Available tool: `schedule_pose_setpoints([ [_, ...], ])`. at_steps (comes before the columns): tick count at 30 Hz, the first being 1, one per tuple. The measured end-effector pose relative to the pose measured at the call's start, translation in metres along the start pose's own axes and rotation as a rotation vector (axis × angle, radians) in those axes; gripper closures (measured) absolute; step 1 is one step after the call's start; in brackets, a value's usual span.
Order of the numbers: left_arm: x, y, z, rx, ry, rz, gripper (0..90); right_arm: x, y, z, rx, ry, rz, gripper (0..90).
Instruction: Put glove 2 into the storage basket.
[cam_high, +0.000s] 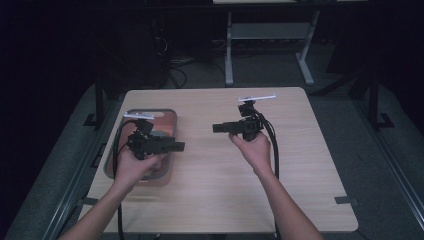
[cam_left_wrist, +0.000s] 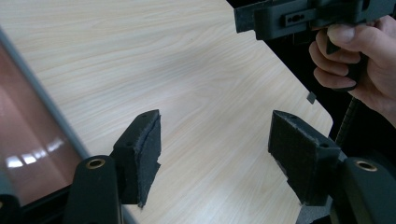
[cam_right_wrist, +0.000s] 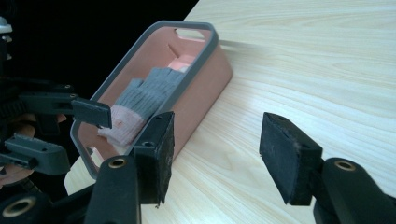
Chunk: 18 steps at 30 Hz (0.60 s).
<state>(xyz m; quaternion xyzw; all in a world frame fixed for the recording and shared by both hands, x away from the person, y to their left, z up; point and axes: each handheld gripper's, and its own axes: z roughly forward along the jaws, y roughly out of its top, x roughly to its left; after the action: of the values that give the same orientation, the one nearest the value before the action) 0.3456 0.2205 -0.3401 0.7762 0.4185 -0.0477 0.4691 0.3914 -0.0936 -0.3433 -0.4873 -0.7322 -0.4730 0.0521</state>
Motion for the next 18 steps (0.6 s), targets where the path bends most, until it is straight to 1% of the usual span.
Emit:
schedule_pose_setpoints([
  [6,-0.01,-0.002,0.012,0.017,-0.015,0.023,32.4,-0.012,-0.006,-0.015,-0.007,-0.028,0.014,43.5],
  [8,-0.014,-0.002,0.016,0.021,-0.021,0.025,31.4,-0.016,-0.009,-0.02,-0.008,-0.033,0.028,43.4],
  [9,-0.016,-0.003,0.019,0.021,-0.025,0.029,31.1,-0.019,-0.01,-0.023,-0.015,-0.039,0.025,43.4],
  [10,-0.017,-0.003,0.02,0.025,-0.027,0.031,31.1,-0.021,-0.012,-0.026,-0.015,-0.041,0.037,43.4],
  [14,-0.023,-0.005,0.029,0.037,-0.044,0.042,30.5,-0.028,-0.017,-0.034,-0.02,-0.06,0.038,42.7],
  [18,-0.029,-0.007,0.038,0.051,-0.059,0.048,29.9,-0.035,-0.023,-0.042,-0.027,-0.067,0.057,42.6],
])
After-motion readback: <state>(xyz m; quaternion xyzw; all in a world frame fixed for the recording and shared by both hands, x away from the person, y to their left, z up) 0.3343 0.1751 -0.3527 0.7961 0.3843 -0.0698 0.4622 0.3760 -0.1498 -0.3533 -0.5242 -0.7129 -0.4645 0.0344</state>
